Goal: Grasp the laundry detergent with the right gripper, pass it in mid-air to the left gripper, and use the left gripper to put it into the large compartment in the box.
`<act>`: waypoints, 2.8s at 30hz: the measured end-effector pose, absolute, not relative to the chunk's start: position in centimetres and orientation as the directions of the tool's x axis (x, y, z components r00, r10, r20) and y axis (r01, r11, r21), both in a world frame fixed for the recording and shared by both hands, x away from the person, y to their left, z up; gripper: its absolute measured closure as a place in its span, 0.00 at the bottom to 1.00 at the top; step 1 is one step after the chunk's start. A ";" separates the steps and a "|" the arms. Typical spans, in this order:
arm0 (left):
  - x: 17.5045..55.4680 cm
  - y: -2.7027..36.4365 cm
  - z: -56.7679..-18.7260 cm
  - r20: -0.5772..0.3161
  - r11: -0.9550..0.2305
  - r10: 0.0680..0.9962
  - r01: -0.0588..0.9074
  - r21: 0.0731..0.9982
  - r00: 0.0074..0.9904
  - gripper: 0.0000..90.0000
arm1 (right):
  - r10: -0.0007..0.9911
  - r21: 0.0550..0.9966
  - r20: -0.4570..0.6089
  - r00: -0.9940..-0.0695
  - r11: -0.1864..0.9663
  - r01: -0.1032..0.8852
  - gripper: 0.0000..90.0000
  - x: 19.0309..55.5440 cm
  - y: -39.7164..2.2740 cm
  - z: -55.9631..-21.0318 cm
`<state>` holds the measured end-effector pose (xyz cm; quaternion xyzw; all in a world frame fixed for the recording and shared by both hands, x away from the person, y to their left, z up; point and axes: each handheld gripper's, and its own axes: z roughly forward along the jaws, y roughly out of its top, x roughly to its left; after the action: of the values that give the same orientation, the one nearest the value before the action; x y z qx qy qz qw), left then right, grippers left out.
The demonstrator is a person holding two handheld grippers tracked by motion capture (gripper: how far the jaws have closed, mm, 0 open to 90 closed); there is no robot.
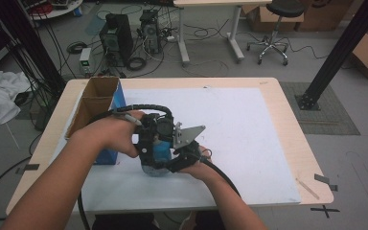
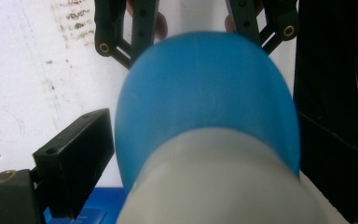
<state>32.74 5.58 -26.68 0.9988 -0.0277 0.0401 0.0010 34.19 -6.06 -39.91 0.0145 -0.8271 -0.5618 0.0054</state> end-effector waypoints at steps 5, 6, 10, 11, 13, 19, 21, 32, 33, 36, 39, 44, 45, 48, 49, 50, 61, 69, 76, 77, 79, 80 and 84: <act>32.8 5.5 -26.7 0.072 -0.999 -0.052 -0.052 -0.003 0.996 0.13 | -0.030 0.929 -0.011 -0.999 0.369 -0.022 0.51 34.3 -5.9 -40.0; 32.8 5.5 -26.7 0.072 -0.999 -0.052 -0.051 -0.008 0.996 0.15 | -0.031 0.929 -0.009 -0.999 0.369 -0.020 0.51 34.3 -5.9 -40.0; 32.9 5.4 -26.8 0.070 -0.999 -0.044 -0.043 -0.012 0.997 0.17 | -0.031 0.929 -0.005 -1.000 0.370 -0.016 0.51 34.3 -5.9 -40.1; 32.9 5.4 -26.8 0.072 -0.999 -0.044 -0.043 -0.014 0.996 0.17 | -0.031 0.929 -0.004 -1.000 0.369 -0.015 0.51 34.3 -5.9 -40.1; 32.9 5.4 -26.8 0.072 -0.999 -0.045 -0.044 -0.016 0.996 0.18 | -0.032 0.930 -0.007 -0.999 0.368 -0.018 0.51 34.3 -5.9 -40.1; 32.8 5.3 -26.7 0.078 -0.999 -0.043 -0.043 -0.012 0.996 0.22 | -0.031 0.931 -0.007 -0.999 0.363 -0.017 0.51 34.3 -5.9 -40.1; 32.8 5.3 -26.8 0.076 -0.999 -0.045 -0.044 -0.015 0.996 0.23 | -0.031 0.931 -0.001 -1.000 0.366 -0.013 0.51 34.3 -5.9 -40.1; 32.8 5.4 -26.7 0.081 -0.999 -0.044 -0.043 -0.018 0.996 0.30 | -0.037 0.932 -0.002 -0.999 0.362 -0.015 0.51 34.2 -5.9 -40.0; 32.7 5.4 -26.7 0.080 -0.999 -0.042 -0.041 -0.019 0.996 0.30 | -0.035 0.932 -0.003 -0.999 0.362 -0.015 0.51 34.2 -5.9 -40.0; 32.7 5.5 -26.7 0.089 -0.999 -0.042 -0.040 -0.022 0.995 0.34 | -0.034 0.931 0.000 -0.999 0.366 -0.012 0.51 34.2 -5.9 -40.1; 32.7 5.4 -26.8 0.093 -0.999 -0.041 -0.038 -0.025 0.995 0.37 | -0.033 0.930 0.001 -0.999 0.367 -0.011 0.51 34.2 -5.9 -40.1; 32.7 5.3 -26.9 0.082 -0.999 -0.041 -0.039 -0.027 0.996 0.41 | -0.035 0.928 -0.005 -0.999 0.372 -0.017 0.51 34.1 -5.9 -40.1; 32.7 5.3 -26.9 0.082 -0.999 -0.042 -0.040 -0.027 0.996 0.41 | -0.032 0.928 -0.007 -0.999 0.373 -0.019 0.51 34.1 -5.9 -40.1; 32.9 5.2 -26.8 0.077 -0.999 -0.046 -0.044 -0.027 0.996 0.42 | -0.026 0.928 -0.009 -1.000 0.372 -0.018 0.51 34.1 -5.9 -40.1; 33.0 5.3 -26.7 0.075 -0.999 -0.048 -0.047 -0.015 0.996 0.42 | -0.025 0.928 -0.006 -1.000 0.372 -0.015 0.51 34.1 -5.9 -40.0; 33.1 5.4 -26.6 0.073 -0.999 -0.049 -0.049 -0.008 0.996 0.42 | -0.017 0.930 -0.011 -1.000 0.367 -0.016 0.51 34.2 -6.0 -40.0; 33.5 5.1 -26.5 0.082 -0.999 -0.052 -0.051 -0.016 0.995 0.43 | -0.001 0.937 -0.007 -1.000 0.350 -0.007 0.46 34.6 -6.5 -39.6; 33.7 4.6 -26.2 0.081 -0.998 -0.052 -0.049 -0.034 0.995 0.43 | 0.005 0.940 -0.009 -1.000 0.342 -0.007 0.40 34.7 -7.1 -39.2; 33.5 4.0 -25.7 0.089 -0.997 -0.063 -0.060 -0.039 0.994 0.43 | -0.001 0.945 -0.003 -1.000 0.326 -0.003 0.34 34.7 -7.4 -38.9; 33.4 4.0 -25.6 0.089 -0.997 -0.064 -0.061 -0.041 0.994 0.43 | -0.003 0.946 0.001 -1.000 0.326 0.000 0.33 34.7 -7.5 -38.9; 33.4 4.0 -25.2 0.083 -0.997 -0.061 -0.058 -0.044 0.995 0.43 | 0.004 0.946 0.005 -1.000 0.324 0.006 0.29 34.7 -7.7 -38.9; 33.4 4.0 -25.1 0.083 -0.998 -0.059 -0.055 -0.044 0.995 0.43 | 0.006 0.947 0.004 -1.000 0.323 0.006 0.26 34.7 -7.8 -38.8; 33.6 4.0 -24.2 0.093 -0.998 -0.039 -0.035 -0.050 0.995 0.43 | 0.012 0.945 0.000 -1.000 0.327 0.004 0.18 34.6 -8.6 -38.4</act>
<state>33.56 4.05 -24.15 0.9984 -0.0185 0.0471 -0.0241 34.61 -8.59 -38.42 -0.0050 -0.8144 -0.5802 -0.0036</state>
